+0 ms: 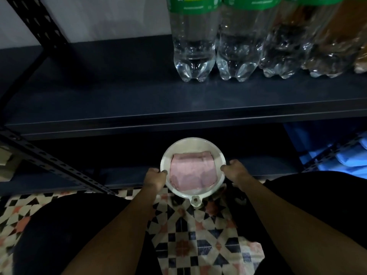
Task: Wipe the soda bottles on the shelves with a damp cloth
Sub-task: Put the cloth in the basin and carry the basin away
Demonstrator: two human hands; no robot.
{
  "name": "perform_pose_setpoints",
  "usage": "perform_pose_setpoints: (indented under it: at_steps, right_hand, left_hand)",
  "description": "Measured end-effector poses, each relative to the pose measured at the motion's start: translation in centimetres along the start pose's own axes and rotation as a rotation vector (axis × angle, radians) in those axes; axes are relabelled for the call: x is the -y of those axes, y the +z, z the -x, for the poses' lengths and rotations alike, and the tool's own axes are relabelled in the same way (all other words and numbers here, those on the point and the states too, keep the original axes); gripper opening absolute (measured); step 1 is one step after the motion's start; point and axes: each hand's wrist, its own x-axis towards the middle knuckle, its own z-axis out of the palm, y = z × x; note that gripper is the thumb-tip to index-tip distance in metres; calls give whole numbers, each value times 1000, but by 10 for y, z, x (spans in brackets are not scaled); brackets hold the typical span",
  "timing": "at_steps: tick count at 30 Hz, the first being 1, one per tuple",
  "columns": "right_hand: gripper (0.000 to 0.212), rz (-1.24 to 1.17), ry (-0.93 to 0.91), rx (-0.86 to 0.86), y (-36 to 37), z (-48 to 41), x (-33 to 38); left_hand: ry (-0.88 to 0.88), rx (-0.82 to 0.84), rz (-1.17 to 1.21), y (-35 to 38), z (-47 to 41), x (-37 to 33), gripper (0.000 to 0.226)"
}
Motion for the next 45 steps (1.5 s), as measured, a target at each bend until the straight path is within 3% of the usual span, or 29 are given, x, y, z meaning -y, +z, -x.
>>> perform_pose_setpoints:
  at_steps: [3, 10, 15, 17, 21, 24, 30, 37, 45]
  right_hand:
    - [69, -94, 1, 14, 4, -1, -1]
    - [70, -199, -43, 9, 8, -7, 2]
    - [76, -269, 11, -6, 10, -7, -6]
    - [76, -265, 46, 6, 11, -5, -10]
    - [46, -228, 72, 23, 15, 0, -24]
    - [32, -168, 76, -4, 20, 4, -37]
    - [32, -100, 24, -72, 21, 29, -44]
    - [24, -141, -110, -193, 9, 82, -32]
    - [19, -168, -239, -219, 2, 156, -38]
  left_hand:
    - [13, 10, 30, 4, 0, 1, 14]
    - [32, 31, 27, 11, -2, -2, 36]
    - [-67, 33, 105, 8, -2, 3, 56]
    - [-99, 38, 31, 5, 2, 9, 53]
    - [-82, 55, -173, 1, 1, 26, 29]
    - [-91, 71, -197, -1, -5, 39, 27]
    - [-87, 88, -145, -14, 26, 38, 23]
    - [58, -2, -35, -32, 80, 30, 18]
    - [167, -86, 167, -61, 138, 50, 37]
